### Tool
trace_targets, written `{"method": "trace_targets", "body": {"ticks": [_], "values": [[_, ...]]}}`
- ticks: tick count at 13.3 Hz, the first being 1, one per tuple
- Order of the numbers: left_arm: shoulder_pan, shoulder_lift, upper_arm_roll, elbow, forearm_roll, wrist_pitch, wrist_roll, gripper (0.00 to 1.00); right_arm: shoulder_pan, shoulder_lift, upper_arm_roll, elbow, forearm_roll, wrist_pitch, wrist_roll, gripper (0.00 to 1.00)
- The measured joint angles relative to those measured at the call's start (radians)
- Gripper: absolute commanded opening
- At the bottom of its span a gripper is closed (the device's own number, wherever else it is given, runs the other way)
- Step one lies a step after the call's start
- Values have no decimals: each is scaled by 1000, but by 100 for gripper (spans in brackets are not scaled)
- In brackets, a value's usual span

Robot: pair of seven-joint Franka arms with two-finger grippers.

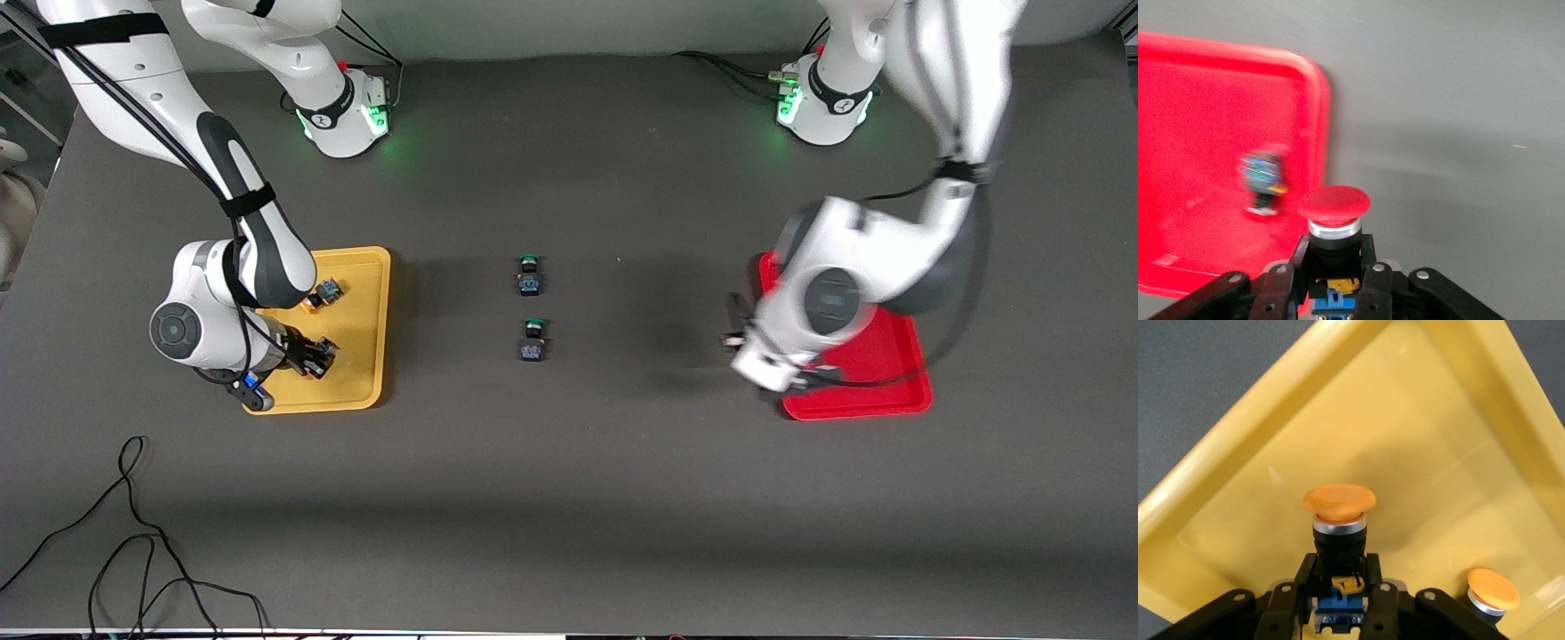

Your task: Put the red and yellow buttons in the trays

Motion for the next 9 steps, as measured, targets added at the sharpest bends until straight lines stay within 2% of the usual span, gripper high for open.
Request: {"method": "trace_targets", "body": {"ticks": [2,3,4,5,6,7,8,9], "values": [[138,-2,4,-41,4,11,212,4,0,0,0,2,0,3,0,26],[200,7,6,-64,10,40,303,4,0,1,0,3,0,9,0,46],[251,21,7,-91,26,94,367,4,0,2,-1,3,0,20,0,92],[288,41,7,-123,52,165,403,5,0,6,-1,3,0,25,0,100],[308,61,6,-163,73,242,419,6,0,8,-1,3,1,31,0,100],[314,77,6,-201,84,302,422,20,0,9,-1,4,1,35,-1,100],[313,87,3,-224,89,329,422,78,0,8,-1,8,1,35,-1,100],[312,90,-3,-237,93,337,422,88,0,5,-1,14,1,34,-1,100]]}}
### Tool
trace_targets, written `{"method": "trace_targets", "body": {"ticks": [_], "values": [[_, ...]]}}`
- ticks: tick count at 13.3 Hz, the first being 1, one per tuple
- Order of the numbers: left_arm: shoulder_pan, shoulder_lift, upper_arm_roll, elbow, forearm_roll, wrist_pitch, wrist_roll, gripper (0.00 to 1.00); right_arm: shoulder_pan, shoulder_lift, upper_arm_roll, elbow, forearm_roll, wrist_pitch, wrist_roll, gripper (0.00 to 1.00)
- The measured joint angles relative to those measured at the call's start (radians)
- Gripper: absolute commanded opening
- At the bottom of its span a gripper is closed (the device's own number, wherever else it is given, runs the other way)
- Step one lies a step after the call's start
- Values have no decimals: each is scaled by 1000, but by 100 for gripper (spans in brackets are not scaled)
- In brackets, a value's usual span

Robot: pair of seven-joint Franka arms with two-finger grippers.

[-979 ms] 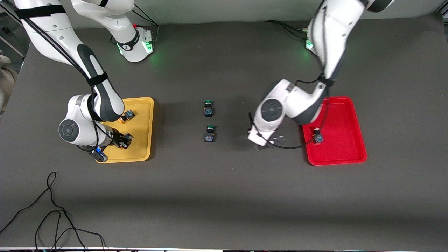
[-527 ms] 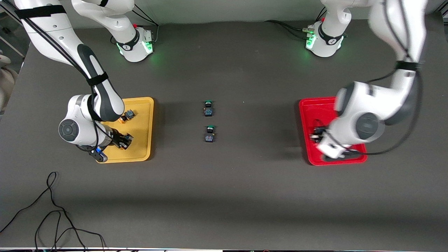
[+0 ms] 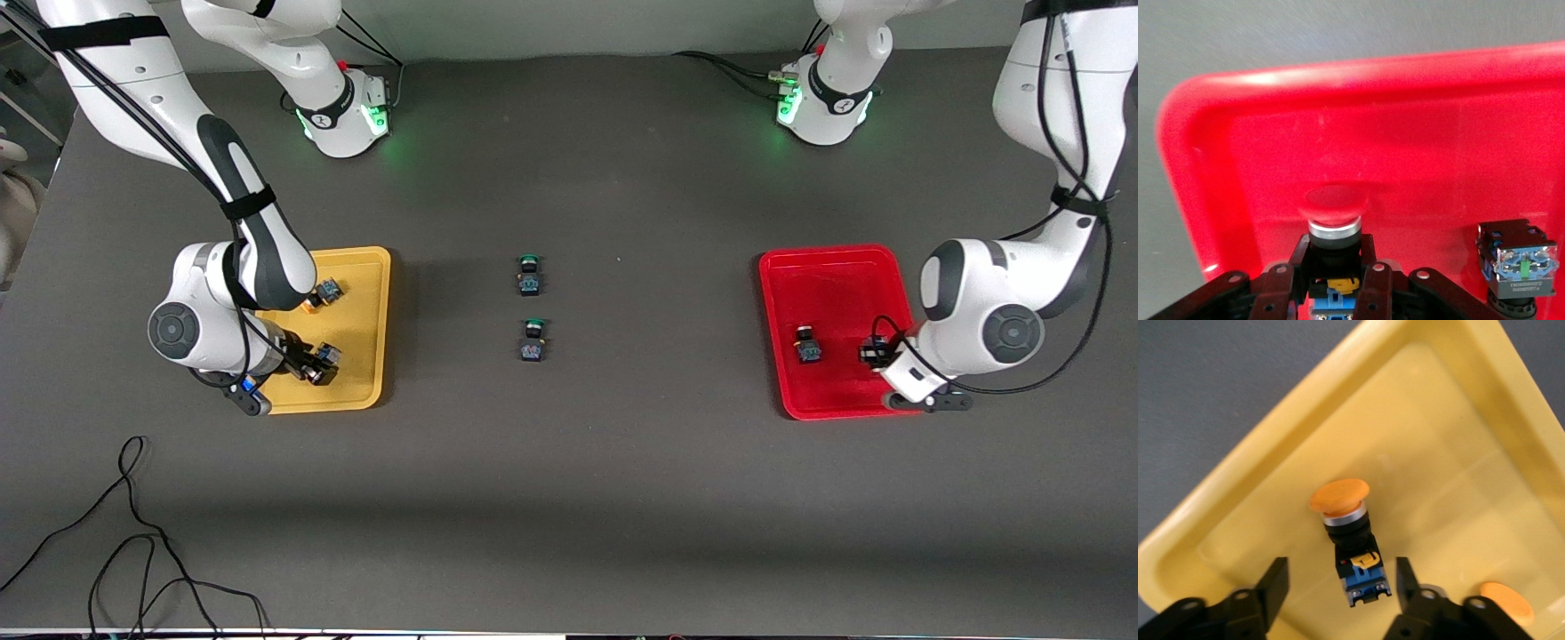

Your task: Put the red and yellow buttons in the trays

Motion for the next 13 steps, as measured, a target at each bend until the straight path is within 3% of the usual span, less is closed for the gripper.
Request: {"method": "trace_targets", "body": {"ticks": [1,5,10,13], "values": [[-1,-1,-4,-2,2,0,0,98,0,-11,0,9,0,-10,0,100],[-1,-62,-6,33,4,-96,0,99,1,-154,0,93,0,-228,-56,100],[-2,-319,-19,77,3,-342,19,99,6,-427,8,169,3,-416,-318,100],[-2,-434,-20,169,-38,-561,61,99,1,-510,6,254,3,-521,-474,100]]}}
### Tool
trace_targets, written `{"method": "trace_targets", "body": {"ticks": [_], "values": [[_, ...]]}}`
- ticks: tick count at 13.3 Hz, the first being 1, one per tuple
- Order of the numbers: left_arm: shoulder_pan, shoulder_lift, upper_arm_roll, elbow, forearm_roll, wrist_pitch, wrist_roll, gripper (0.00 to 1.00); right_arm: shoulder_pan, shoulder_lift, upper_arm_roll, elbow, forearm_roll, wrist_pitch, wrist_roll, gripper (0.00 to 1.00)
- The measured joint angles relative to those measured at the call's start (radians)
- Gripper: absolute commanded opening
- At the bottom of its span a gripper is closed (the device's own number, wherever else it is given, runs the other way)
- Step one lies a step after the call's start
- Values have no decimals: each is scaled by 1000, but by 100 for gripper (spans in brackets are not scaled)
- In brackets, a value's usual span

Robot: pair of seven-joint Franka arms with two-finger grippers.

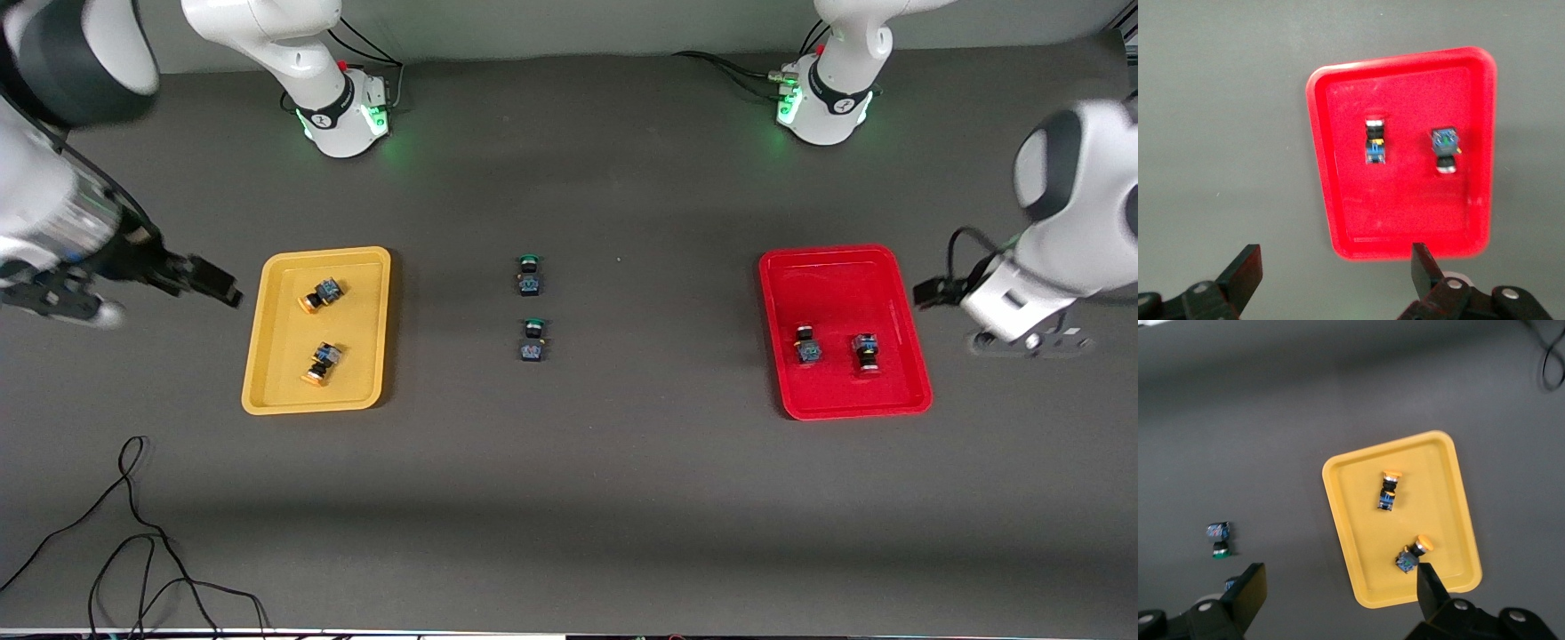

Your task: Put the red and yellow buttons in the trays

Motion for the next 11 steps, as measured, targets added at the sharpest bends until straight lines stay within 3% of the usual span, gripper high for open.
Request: {"method": "trace_targets", "body": {"ticks": [4,7,11], "values": [[-24,-7,14,161,-29,-124,13,99,-17,-68,-9,20,0,-87,-93,100],[-189,-1,153,191,-37,-136,13,99,-16,-110,-8,-19,-1,-105,-101,100],[-225,0,191,207,-62,-158,13,99,-15,-131,-4,-59,-23,-105,-108,100]]}}
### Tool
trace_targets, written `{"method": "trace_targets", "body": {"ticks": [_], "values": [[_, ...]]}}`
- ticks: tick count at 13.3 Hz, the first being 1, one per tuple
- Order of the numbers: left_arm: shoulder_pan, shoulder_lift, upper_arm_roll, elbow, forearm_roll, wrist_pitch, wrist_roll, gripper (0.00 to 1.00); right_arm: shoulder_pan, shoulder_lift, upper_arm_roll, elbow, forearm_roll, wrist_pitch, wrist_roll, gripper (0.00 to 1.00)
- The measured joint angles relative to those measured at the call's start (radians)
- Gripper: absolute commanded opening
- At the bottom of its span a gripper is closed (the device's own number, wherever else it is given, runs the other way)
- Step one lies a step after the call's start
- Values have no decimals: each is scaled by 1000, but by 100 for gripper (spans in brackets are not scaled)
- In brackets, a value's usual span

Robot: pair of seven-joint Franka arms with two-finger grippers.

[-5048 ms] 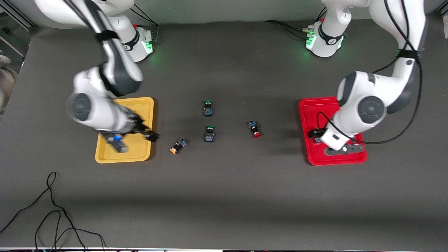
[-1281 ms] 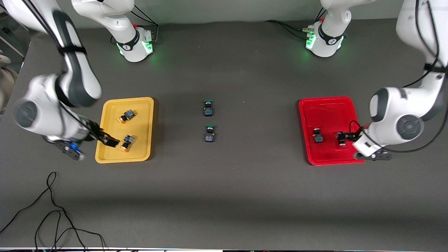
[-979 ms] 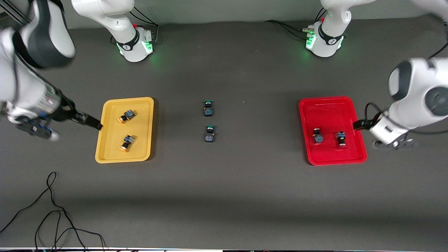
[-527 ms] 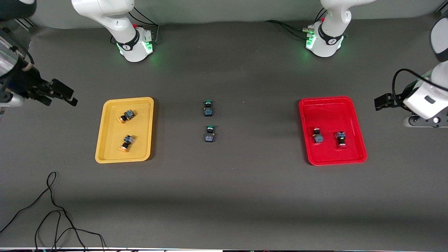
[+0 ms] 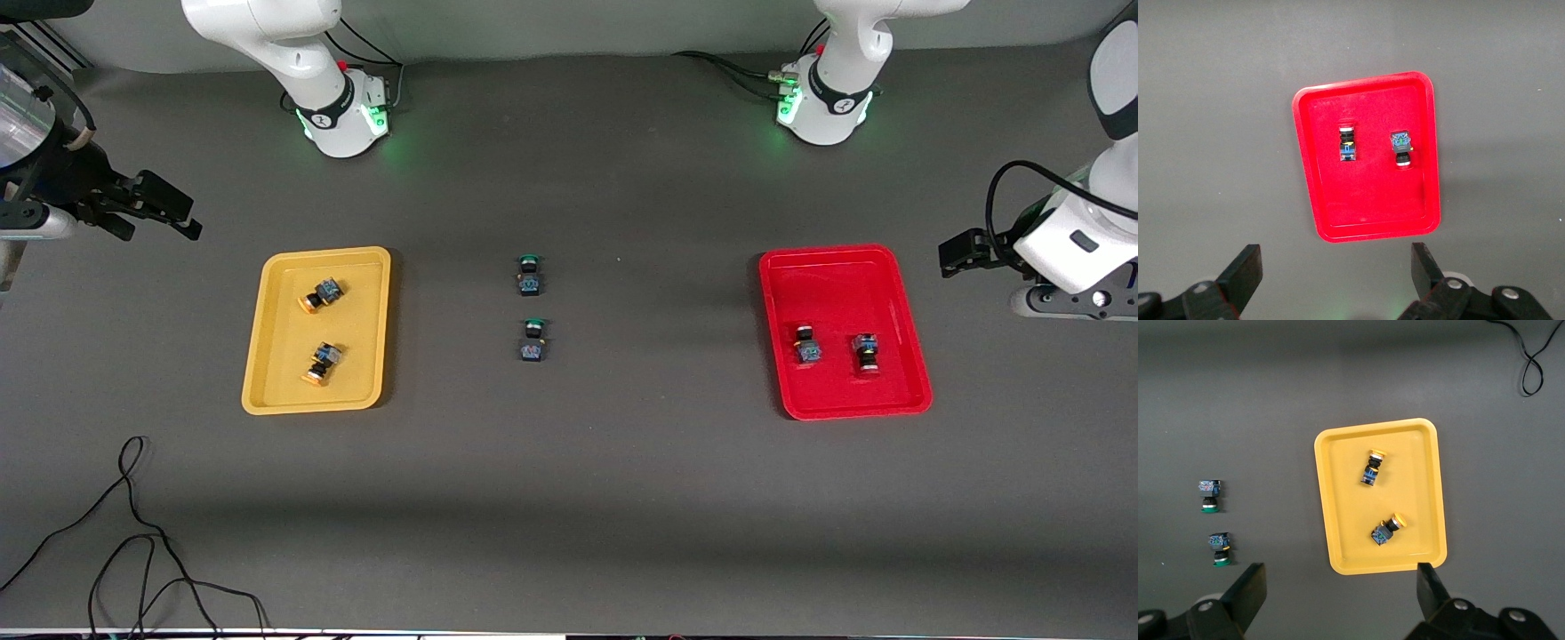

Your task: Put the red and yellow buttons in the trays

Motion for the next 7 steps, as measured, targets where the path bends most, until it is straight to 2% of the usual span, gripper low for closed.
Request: {"method": "trace_targets", "body": {"ticks": [7], "values": [[0,0,5,24,-29,-17,0,99,1,31,13,2,-28,3,-3,100]]}}
